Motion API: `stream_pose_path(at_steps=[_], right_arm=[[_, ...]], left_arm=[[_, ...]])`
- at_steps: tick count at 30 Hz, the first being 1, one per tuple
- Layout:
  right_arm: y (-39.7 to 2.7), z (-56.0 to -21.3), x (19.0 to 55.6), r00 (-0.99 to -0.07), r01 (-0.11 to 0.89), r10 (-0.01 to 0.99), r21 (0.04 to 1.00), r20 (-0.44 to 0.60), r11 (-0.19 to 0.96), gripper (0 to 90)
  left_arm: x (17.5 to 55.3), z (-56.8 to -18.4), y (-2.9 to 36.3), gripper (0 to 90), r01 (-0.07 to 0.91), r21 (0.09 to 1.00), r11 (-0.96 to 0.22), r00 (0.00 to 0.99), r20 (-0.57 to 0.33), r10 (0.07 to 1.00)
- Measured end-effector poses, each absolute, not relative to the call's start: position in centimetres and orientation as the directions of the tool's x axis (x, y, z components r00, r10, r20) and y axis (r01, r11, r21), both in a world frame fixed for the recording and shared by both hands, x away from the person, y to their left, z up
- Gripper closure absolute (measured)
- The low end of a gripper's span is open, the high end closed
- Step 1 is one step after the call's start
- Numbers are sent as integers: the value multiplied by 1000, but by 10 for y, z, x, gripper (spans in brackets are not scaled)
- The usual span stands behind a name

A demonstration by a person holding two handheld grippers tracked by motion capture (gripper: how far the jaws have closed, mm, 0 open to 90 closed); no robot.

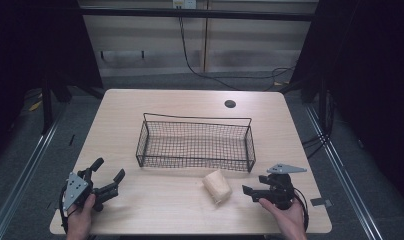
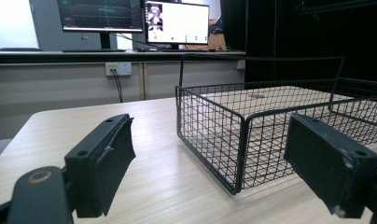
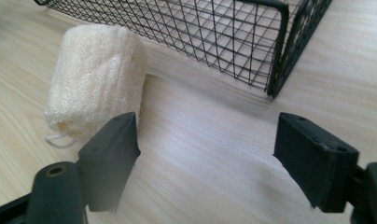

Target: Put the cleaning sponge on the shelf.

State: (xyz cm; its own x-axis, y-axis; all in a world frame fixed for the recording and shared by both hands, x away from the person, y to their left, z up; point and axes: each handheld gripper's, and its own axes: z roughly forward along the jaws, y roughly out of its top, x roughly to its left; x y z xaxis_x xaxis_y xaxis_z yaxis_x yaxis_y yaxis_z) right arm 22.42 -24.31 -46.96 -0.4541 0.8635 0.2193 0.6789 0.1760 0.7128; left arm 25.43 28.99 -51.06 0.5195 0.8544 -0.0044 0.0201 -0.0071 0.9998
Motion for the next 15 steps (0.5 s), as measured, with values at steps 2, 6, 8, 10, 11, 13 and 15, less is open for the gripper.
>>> stream_pose_path(at_steps=[2,6,8,10,11,13,15], right_arm=[[-242,-470,224,-457,682,862,708,220,181,188],[-242,-469,223,-466,683,855,706,226,186,218],[-242,-469,224,-467,685,853,706,235,180,201],[-243,-468,223,-466,684,851,709,243,172,212],[-244,-466,223,-466,682,849,713,249,165,222],[-245,-465,222,-470,675,847,720,248,163,224],[-244,-462,222,-476,674,842,720,252,166,232]], left_arm=[[254,-511,290,155,21,1000,-6,519,-5,855],[254,-511,290,155,20,1000,-7,519,-4,855],[254,-511,290,155,21,1000,-7,520,-5,854],[254,-511,290,155,21,1000,-7,520,-5,854],[254,-511,290,155,21,1000,-7,520,-5,854],[254,-511,290,155,21,1000,-7,520,-5,854],[254,-511,290,155,20,1000,-7,520,-5,854]])
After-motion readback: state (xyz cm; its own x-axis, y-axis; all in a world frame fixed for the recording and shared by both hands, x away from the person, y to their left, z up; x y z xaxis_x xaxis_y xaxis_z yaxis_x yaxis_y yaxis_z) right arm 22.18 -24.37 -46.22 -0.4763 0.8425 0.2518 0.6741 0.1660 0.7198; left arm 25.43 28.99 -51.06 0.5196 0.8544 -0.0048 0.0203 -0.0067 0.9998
